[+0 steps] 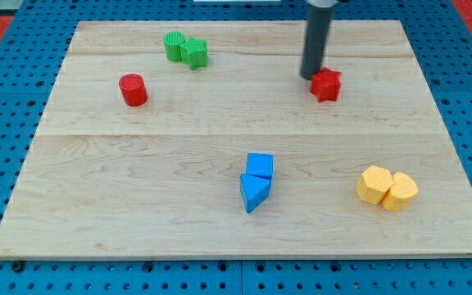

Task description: Move your arm towards center left

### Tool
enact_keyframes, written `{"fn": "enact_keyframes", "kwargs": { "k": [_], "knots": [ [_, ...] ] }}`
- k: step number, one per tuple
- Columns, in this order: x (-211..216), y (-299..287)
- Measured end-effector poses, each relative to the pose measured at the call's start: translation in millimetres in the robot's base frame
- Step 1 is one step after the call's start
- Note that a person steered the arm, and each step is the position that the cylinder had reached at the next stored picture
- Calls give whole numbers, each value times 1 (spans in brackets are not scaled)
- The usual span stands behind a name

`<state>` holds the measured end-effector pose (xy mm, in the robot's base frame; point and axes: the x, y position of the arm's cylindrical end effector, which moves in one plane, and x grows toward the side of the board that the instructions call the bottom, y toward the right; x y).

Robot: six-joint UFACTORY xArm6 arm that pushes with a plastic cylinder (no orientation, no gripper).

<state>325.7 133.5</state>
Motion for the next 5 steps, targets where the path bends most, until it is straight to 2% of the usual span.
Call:
{"fn": "enact_keyframes", "kwargs": {
  "k": [2,3,4,5],
  "knots": [
    [26,8],
    [7,-66],
    [45,-158],
    [123,-223]
  ]
}}
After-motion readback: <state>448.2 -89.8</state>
